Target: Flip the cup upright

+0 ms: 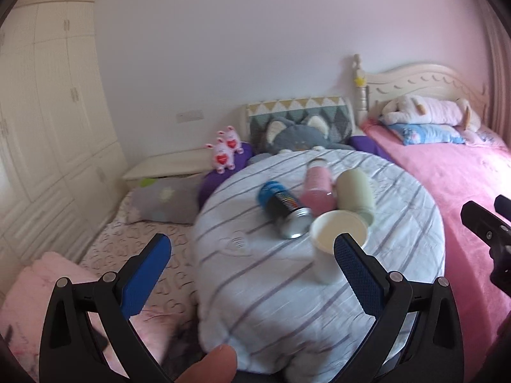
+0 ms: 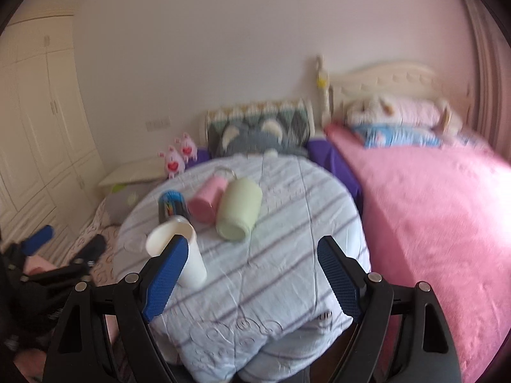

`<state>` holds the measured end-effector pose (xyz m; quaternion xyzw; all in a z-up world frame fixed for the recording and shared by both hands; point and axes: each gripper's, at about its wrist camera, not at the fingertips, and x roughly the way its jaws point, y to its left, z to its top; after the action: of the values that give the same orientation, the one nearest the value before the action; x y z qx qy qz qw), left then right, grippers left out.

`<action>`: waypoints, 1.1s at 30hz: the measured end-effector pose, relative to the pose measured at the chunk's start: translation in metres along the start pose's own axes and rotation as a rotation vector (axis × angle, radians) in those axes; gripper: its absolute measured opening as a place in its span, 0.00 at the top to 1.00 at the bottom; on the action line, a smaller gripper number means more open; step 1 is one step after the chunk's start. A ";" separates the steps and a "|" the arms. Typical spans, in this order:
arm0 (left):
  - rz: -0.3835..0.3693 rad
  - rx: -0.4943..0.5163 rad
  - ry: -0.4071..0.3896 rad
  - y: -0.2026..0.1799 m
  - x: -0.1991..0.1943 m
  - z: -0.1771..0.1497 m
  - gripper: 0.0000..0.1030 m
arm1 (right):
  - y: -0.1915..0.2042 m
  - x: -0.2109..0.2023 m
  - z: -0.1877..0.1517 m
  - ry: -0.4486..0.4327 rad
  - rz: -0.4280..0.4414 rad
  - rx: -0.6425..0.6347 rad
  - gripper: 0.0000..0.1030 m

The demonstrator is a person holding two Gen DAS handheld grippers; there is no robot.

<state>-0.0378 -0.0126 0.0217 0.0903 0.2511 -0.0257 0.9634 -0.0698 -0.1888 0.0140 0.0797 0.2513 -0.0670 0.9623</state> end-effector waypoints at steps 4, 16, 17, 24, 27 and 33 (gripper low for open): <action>0.021 0.005 0.021 0.015 -0.007 -0.014 0.00 | 0.024 -0.007 -0.013 -0.031 -0.013 -0.024 0.18; 0.011 -0.050 0.098 0.031 -0.020 -0.047 0.00 | 0.051 -0.021 -0.031 -0.008 0.000 -0.080 0.18; 0.008 -0.049 0.097 0.031 -0.020 -0.048 0.00 | 0.052 -0.023 -0.030 -0.011 0.003 -0.080 0.18; -0.018 -0.046 0.087 0.027 -0.030 -0.046 0.00 | 0.056 -0.032 -0.031 -0.024 -0.005 -0.090 0.18; -0.021 -0.039 0.085 0.024 -0.032 -0.045 0.00 | 0.055 -0.033 -0.030 -0.026 -0.008 -0.088 0.18; -0.022 -0.039 0.084 0.023 -0.033 -0.044 0.00 | 0.053 -0.034 -0.030 -0.027 -0.012 -0.083 0.18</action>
<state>-0.0855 0.0185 0.0039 0.0698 0.2928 -0.0274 0.9532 -0.1047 -0.1286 0.0114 0.0374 0.2415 -0.0636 0.9676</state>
